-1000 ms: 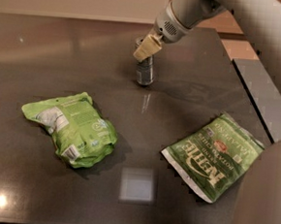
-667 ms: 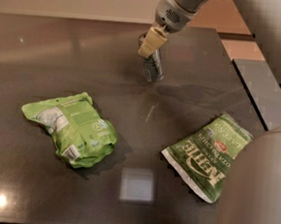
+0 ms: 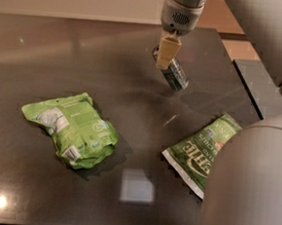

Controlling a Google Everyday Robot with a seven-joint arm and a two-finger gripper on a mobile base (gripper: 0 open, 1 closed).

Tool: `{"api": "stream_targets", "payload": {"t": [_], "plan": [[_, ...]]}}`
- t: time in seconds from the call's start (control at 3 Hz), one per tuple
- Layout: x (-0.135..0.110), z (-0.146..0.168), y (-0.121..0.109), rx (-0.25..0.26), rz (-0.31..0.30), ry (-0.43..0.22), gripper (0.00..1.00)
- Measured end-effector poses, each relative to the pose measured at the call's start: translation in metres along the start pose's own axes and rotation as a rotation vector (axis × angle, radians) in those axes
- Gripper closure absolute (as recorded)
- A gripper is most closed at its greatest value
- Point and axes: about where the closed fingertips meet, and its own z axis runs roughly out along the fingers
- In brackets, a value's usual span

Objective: Knock redbull can over

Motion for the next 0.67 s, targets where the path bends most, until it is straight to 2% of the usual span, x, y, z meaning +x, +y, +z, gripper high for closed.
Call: {"api": "stream_targets", "payload": {"t": [0.33, 0.67], "plan": [[0.013, 0.014, 0.011, -0.038, -0.052, 0.077, 1.0], [0.02, 0.029, 0.019, -0.072, -0.093, 0.123, 0.82]]}}
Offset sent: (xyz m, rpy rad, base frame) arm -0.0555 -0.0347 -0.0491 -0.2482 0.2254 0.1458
